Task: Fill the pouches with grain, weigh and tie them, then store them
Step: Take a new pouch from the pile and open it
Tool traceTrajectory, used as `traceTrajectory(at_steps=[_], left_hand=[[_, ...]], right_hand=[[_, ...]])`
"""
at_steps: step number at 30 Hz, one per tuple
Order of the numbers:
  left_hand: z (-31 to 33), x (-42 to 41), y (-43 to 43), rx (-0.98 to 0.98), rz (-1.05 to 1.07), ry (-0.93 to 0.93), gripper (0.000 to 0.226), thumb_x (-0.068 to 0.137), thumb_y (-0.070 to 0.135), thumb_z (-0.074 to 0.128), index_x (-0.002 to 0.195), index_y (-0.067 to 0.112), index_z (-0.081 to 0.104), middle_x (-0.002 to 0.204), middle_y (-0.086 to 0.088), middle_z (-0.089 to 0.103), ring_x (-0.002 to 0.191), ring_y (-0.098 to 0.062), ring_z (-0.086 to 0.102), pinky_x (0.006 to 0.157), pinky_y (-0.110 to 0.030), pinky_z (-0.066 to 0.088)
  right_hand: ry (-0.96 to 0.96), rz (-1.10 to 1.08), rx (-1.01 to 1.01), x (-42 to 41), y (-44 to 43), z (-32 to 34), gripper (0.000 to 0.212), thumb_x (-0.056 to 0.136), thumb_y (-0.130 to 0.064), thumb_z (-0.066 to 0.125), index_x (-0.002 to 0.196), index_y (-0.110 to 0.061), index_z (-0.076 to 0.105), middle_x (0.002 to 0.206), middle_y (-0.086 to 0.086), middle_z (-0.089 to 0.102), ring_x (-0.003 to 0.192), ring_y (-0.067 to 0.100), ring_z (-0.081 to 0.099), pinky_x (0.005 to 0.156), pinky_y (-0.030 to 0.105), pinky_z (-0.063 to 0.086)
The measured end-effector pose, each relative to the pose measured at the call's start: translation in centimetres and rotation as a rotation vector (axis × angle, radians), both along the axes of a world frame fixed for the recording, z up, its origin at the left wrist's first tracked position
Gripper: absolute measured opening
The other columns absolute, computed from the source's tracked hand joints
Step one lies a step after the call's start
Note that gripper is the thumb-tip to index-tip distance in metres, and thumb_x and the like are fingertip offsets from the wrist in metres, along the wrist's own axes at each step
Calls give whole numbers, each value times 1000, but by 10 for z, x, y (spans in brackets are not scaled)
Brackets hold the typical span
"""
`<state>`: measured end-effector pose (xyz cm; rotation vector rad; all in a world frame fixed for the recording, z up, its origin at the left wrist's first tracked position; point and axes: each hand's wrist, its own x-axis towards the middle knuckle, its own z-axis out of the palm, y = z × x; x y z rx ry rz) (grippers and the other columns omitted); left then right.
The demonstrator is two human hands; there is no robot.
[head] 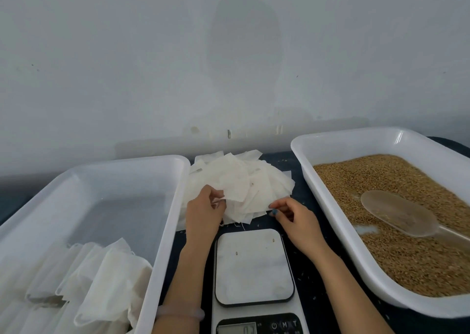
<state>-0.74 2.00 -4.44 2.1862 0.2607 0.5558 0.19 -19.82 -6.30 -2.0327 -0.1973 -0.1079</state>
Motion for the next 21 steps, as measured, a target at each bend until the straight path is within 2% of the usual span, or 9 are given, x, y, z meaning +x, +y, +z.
traceTrajectory(at_steps=[1, 3, 7, 9, 11, 13, 15, 19, 21], left_hand=[[1, -2, -1, -96, 17, -26, 20, 90, 9, 62, 81, 24, 51, 92, 14, 71, 71, -2, 64, 55, -13, 46], [4, -4, -4, -352, 24, -79, 20, 91, -1, 56, 85, 18, 52, 96, 3, 72, 77, -8, 69, 62, -11, 50], [13, -11, -9, -826, -143, -106, 12, 96, -4, 51, 95, 8, 49, 100, -19, 72, 90, -24, 74, 71, -20, 57], [16, -15, -10, -1024, -269, -62, 8, 99, 1, 51, 103, 7, 49, 100, -23, 73, 96, -28, 73, 74, -22, 58], [19, -19, -11, -1134, -401, 21, 16, 99, 4, 53, 114, 3, 49, 100, -24, 73, 98, -28, 73, 75, -23, 58], [22, -22, -12, -1118, -514, 116, 25, 97, 5, 57, 120, -1, 51, 102, -24, 72, 97, -27, 73, 75, -22, 58], [26, -23, -14, -1033, -552, 165, 26, 97, 7, 58, 121, 0, 52, 101, -25, 72, 95, -27, 73, 75, -23, 58], [34, -26, -20, -897, -531, 177, 26, 99, 23, 59, 117, 5, 56, 99, -20, 74, 92, -31, 74, 70, -25, 58], [37, -28, -24, -805, -482, 159, 27, 97, 31, 59, 110, 8, 61, 94, -11, 76, 87, -28, 75, 66, -24, 59]], right_hand=[[-10, 2, 25, 0, 0, 1, 16, 95, -12, 63, 99, -27, 68, 90, -14, 72, 88, -5, 64, 74, 11, 46], [-43, 3, 61, 0, -1, 3, 17, 95, -9, 63, 101, -24, 69, 94, -12, 71, 89, -5, 64, 75, 7, 45], [-117, 8, 82, -2, -1, 8, 18, 96, -8, 63, 106, -22, 68, 104, -12, 70, 94, -6, 62, 80, 5, 46], [-135, 44, 107, -3, 1, 13, 21, 96, -14, 63, 115, -23, 66, 112, -14, 68, 99, -5, 62, 83, 8, 48], [-126, 120, 156, -5, 6, 21, 32, 96, -30, 61, 127, -24, 62, 121, -16, 66, 109, -5, 60, 90, 16, 51], [-98, 177, 223, -9, 12, 30, 44, 92, -45, 56, 131, -25, 59, 124, -17, 65, 115, -2, 60, 95, 22, 51], [-117, 176, 269, -12, 16, 37, 34, 92, -48, 55, 121, -31, 61, 117, -19, 69, 111, 0, 63, 92, 24, 53], [-174, 20, 276, -15, 15, 42, 21, 95, -36, 60, 101, -18, 69, 97, -2, 74, 93, 13, 70, 81, 41, 60], [-153, -11, 246, -14, 12, 40, 15, 94, -28, 65, 102, -19, 73, 93, -3, 75, 90, 13, 71, 79, 37, 60]])
